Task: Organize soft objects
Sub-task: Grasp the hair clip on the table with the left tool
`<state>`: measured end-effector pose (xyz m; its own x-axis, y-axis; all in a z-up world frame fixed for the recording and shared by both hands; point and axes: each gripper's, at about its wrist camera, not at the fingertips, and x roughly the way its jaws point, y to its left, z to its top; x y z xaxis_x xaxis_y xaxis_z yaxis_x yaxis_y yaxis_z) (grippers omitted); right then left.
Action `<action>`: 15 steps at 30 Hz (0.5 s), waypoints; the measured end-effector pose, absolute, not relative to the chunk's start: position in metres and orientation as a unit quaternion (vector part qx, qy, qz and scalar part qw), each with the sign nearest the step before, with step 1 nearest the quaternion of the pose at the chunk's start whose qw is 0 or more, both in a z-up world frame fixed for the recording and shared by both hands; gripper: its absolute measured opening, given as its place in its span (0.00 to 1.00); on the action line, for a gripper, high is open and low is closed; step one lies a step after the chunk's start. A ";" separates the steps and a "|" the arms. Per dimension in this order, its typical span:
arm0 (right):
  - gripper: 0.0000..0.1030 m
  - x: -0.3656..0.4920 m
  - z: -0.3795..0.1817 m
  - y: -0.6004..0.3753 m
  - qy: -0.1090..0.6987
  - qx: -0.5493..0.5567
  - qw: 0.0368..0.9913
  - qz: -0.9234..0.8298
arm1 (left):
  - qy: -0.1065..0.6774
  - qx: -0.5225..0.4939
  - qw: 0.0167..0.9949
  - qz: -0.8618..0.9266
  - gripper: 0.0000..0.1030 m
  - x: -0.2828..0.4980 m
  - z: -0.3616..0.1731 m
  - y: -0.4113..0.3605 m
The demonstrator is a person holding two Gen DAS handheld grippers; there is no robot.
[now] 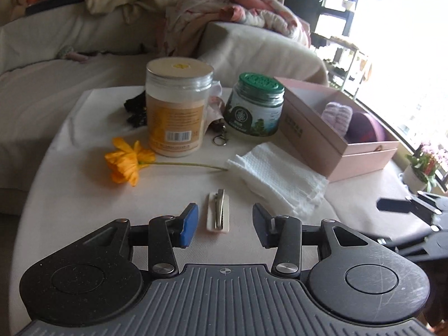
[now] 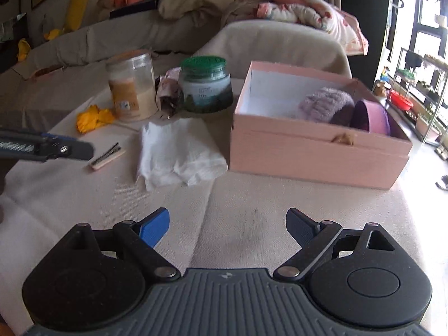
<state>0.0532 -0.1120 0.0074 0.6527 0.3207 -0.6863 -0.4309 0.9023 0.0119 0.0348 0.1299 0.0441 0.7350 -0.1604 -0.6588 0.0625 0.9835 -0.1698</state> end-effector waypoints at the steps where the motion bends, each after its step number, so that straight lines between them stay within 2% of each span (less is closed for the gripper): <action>1: 0.88 0.055 0.004 -0.114 0.370 -0.072 0.903 0.208 | 0.365 -0.063 0.927 -0.056 0.46 0.042 0.040 0.127; 6: 0.93 0.054 -0.001 -0.116 0.375 -0.073 0.901 0.208 | 0.387 -0.043 0.920 -0.047 0.46 0.065 0.028 0.118; 8: 1.00 0.054 -0.003 -0.115 0.379 -0.073 0.897 0.215 | 0.390 -0.028 0.919 -0.046 0.46 0.068 0.028 0.114; 15: 1.00 0.057 -0.001 -0.112 0.394 -0.091 0.889 0.216 | 0.370 0.017 0.928 -0.045 0.47 0.053 0.024 0.104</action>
<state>0.0567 -0.1121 -0.0009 0.5961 0.3128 -0.7395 -0.4555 0.8902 0.0094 0.0527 0.1038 0.0240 0.7216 -0.0716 -0.6886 0.0966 0.9953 -0.0023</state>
